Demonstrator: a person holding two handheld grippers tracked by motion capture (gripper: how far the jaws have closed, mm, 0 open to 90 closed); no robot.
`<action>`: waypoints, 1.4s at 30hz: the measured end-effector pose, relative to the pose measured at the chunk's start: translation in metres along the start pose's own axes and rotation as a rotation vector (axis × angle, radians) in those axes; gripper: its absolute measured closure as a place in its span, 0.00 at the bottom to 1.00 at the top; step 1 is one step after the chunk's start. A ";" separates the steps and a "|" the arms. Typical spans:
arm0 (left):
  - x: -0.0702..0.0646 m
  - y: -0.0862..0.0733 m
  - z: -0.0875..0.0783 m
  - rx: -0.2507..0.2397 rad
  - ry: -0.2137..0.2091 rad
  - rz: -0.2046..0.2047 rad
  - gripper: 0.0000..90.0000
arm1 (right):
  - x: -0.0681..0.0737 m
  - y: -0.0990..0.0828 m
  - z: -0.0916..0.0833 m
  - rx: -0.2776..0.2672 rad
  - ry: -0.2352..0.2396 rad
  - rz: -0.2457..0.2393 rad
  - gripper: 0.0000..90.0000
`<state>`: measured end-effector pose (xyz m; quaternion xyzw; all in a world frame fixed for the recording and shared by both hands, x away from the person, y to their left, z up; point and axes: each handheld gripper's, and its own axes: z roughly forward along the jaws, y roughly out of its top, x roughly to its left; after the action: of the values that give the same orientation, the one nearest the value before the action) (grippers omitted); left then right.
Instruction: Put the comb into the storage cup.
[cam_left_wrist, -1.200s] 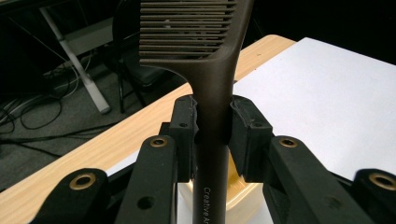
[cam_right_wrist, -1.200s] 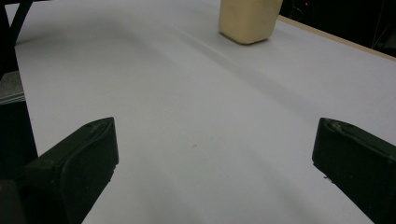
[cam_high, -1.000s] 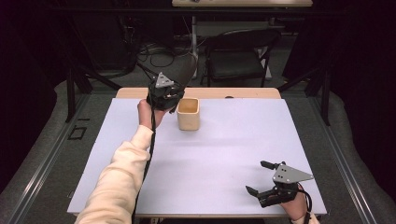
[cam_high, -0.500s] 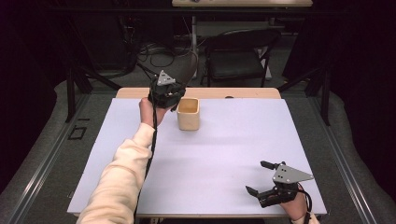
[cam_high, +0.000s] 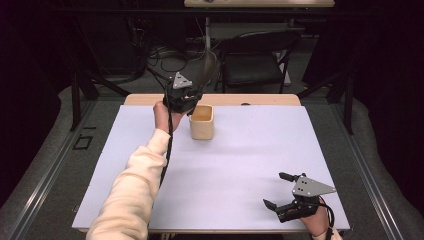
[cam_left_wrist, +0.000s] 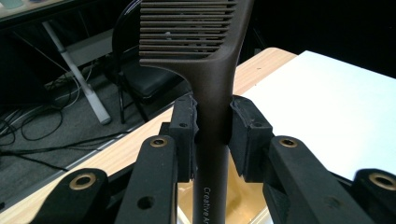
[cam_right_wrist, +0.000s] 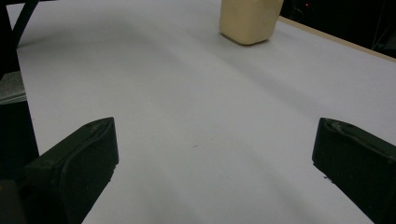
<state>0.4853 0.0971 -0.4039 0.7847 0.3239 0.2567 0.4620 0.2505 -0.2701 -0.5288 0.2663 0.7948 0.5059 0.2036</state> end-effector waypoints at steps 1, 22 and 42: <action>0.000 0.000 0.001 0.002 -0.001 0.002 0.80 | 0.000 0.000 0.000 0.000 0.000 0.000 0.00; -0.002 -0.005 0.016 -0.018 -0.005 -0.016 0.80 | 0.000 0.000 0.000 0.011 -0.001 -0.003 0.00; -0.001 -0.010 0.025 -0.011 -0.016 -0.033 0.80 | 0.000 0.000 0.000 0.010 -0.002 0.000 0.00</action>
<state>0.4999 0.0861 -0.4237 0.7785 0.3318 0.2447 0.4732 0.2500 -0.2701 -0.5287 0.2679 0.7970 0.5018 0.2028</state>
